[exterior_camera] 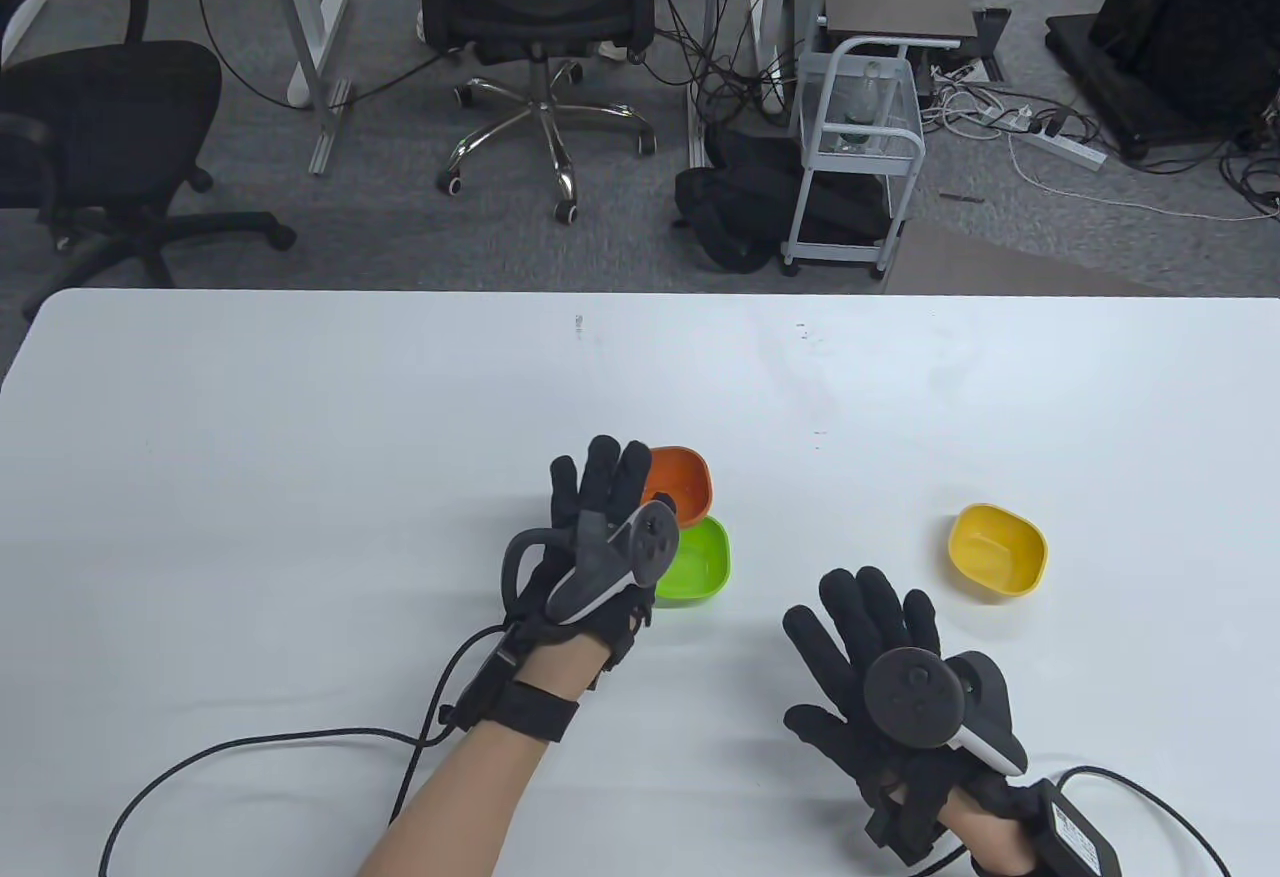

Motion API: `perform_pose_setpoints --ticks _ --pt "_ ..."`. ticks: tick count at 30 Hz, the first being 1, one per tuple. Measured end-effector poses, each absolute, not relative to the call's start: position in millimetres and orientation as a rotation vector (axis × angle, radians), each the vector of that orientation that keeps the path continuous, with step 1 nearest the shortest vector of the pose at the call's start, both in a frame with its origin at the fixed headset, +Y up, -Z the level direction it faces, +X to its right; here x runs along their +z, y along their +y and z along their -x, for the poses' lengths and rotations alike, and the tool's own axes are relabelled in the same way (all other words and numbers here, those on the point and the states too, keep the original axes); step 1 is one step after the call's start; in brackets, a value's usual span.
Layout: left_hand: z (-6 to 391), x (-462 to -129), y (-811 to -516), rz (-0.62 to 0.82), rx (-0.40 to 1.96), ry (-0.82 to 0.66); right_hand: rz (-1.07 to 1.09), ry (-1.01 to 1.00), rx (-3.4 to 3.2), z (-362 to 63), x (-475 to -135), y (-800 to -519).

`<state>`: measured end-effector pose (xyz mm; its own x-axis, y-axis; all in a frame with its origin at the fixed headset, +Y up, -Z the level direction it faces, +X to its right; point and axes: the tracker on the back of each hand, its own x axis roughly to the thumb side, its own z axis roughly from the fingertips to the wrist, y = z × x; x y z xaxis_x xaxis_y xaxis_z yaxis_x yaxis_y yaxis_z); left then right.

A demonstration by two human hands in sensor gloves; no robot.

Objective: Nest small dish into small dish

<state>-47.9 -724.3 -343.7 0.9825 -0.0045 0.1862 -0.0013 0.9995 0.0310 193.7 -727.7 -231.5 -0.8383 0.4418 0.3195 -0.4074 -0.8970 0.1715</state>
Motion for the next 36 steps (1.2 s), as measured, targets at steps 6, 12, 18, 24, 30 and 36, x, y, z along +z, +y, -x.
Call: perform_pose_setpoints --ticks 6,12,18,24,30,36 --pt "28 -340 -756 0.037 -0.101 -0.25 -0.492 0.13 2.643 -194 -231 -727" --pt "24 -341 -768 0.079 -0.13 -0.259 -0.49 0.134 2.644 -194 -231 -727" --pt "25 -342 -772 0.105 -0.132 -0.249 -0.492 0.141 2.649 -194 -231 -727" --pt "26 -343 -775 0.118 -0.138 -0.246 -0.491 0.146 2.65 -194 -231 -727" --pt "28 -342 -769 0.129 -0.117 -0.233 -0.49 0.146 2.648 -194 -231 -727" --pt "35 -335 -751 0.132 -0.066 -0.246 -0.488 0.141 2.641 -194 -232 -727"
